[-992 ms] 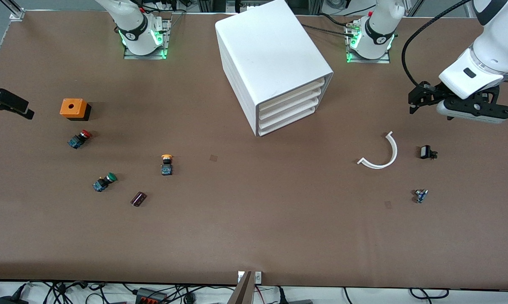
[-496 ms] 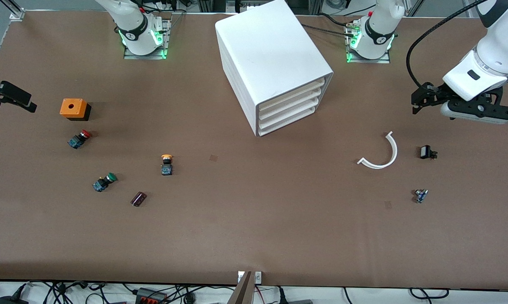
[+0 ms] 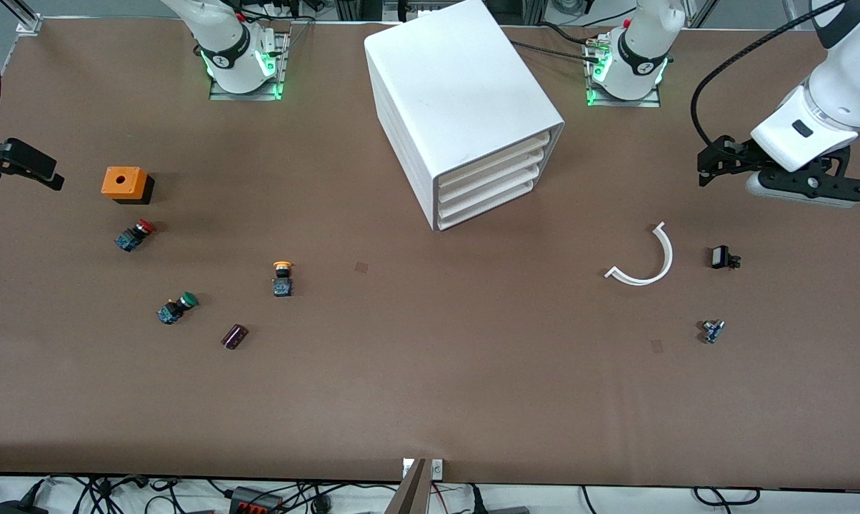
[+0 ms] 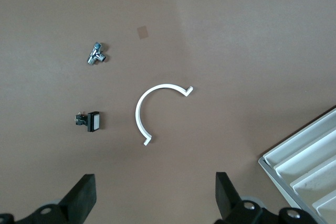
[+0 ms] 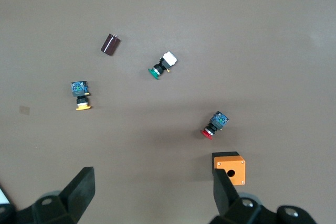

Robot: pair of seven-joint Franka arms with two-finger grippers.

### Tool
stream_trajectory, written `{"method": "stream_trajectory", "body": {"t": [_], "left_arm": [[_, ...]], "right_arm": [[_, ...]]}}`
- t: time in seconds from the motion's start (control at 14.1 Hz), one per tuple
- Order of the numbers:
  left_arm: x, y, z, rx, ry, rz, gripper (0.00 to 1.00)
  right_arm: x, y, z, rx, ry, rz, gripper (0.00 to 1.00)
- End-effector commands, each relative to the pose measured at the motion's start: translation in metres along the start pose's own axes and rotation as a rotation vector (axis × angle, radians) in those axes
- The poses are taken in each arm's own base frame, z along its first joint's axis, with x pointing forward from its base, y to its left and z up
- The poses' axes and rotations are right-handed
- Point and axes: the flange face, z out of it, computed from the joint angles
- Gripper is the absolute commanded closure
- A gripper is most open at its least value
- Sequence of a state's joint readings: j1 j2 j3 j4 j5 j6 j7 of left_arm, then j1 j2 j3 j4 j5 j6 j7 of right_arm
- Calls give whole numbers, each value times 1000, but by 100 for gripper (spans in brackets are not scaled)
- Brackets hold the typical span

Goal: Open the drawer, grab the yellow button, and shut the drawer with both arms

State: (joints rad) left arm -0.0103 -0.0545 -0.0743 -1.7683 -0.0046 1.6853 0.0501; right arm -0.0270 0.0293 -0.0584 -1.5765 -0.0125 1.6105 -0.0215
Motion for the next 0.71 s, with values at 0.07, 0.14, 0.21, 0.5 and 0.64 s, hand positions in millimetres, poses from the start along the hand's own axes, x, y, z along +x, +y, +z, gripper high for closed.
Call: {"method": "stream_trajectory", "body": {"t": [0.07, 0.14, 0.21, 0.5, 0.64], "left_arm": [[-4, -7, -3, -50, -1, -28, 0], [-4, -8, -4, -47, 1, -25, 0], [-4, -6, -4, -35, 3, -16, 0], [0, -4, -7, -19, 8, -5, 0], [0, -3, -7, -19, 7, -3, 0]], "right_arm": [[-7, 4, -4, -9, 9, -14, 0], [-7, 5, -4, -9, 9, -12, 0], [-7, 5, -4, -9, 9, -12, 0], [-6, 2, -2, -9, 7, -17, 0], [-5, 3, -1, -10, 6, -15, 0]]}}
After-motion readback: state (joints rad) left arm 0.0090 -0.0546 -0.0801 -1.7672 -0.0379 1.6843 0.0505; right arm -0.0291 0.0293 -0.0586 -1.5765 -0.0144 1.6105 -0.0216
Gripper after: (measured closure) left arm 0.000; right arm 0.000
